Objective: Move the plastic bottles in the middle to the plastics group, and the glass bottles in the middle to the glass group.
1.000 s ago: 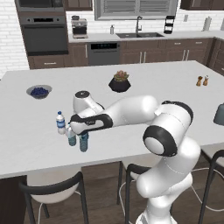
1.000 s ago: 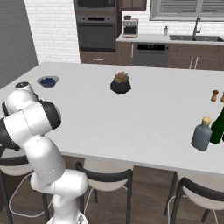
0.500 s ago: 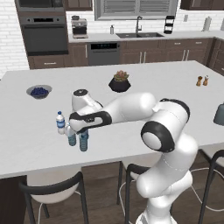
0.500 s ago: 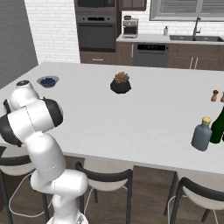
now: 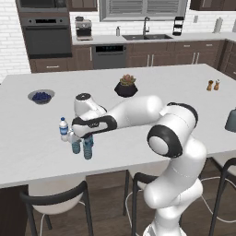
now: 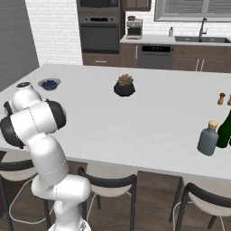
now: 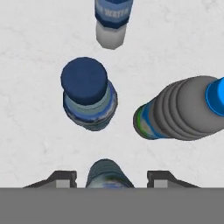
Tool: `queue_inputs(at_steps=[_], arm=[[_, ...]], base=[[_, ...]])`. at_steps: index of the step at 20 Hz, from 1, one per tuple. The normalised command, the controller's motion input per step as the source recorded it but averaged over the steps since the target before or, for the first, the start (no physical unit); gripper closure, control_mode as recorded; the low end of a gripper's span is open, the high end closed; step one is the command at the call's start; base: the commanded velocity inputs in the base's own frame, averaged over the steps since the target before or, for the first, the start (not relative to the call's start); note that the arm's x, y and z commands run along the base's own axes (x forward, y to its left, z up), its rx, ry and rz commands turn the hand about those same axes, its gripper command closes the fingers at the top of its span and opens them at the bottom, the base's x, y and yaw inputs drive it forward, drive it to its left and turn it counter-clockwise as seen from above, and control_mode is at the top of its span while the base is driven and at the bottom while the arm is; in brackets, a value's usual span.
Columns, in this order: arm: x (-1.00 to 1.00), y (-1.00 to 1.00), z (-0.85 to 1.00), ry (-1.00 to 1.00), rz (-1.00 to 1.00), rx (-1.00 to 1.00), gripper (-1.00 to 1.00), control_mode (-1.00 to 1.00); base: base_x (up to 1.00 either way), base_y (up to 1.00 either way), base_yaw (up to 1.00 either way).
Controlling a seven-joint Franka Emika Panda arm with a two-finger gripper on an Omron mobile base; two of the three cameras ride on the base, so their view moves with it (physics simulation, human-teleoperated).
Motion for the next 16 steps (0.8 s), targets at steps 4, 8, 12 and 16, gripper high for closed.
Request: queue_inputs(at_steps=[4,8,12,16], arm=[[0.00,0.00,0.00,-0.02,0.00,0.00,-1.00,-1.00],[0.00,0.00,0.11,-0.07,0.00,0.00,-1.00,-1.00],[0.00,0.00,0.42,-0.09,0.00,0.07,-1.00,-1.00],[-0.03,0.00,0.52,-0.04,0.00,0.13,-1.00,-1.00]], base=[[0.00,0.00,0.00],[0.00,0.00,0.00],[0.00,0.00,0.00],[0.00,0.00,0.00]])
